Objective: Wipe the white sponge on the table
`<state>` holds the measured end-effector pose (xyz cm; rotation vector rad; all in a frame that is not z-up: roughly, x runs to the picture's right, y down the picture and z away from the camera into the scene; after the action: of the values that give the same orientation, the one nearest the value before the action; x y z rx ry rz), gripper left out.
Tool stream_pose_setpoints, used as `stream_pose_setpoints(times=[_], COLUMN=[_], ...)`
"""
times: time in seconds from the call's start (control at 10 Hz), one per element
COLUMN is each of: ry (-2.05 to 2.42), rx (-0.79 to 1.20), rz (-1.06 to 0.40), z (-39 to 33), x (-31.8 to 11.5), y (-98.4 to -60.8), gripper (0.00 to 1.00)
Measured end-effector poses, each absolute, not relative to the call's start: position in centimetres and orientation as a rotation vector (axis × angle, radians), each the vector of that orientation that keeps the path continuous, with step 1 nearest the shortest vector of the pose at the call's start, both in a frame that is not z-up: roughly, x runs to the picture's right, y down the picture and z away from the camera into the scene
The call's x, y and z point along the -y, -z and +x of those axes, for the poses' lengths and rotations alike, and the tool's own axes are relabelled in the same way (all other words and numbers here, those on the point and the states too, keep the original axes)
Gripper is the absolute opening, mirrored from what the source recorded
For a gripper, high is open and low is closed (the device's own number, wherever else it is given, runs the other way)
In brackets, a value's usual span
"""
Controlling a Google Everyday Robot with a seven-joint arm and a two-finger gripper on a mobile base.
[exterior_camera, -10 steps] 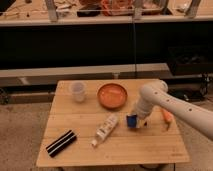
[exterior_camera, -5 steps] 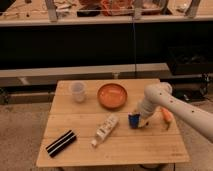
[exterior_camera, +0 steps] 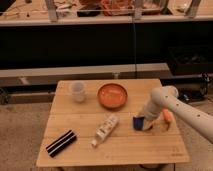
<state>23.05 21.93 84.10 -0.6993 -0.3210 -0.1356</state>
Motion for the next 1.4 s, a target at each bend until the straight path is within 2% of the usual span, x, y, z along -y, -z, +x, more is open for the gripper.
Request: stream_pose_setpoints(times=[0.4,0.7,1.1,1.4], ry=[0.124,0.257,0.487,0.593], rx=[0.297,0.306,0.360,0.373], rz=[-0.699,-0.673,-0.642,-0.643], z=[23.8,21.1,15.3,13.0], x=[-25.9,-28.4,-29.1,-27.5], y=[-80.7,-78.7,-77.7,-78.7], gripper=[0.04,0.04,0.04,0.04])
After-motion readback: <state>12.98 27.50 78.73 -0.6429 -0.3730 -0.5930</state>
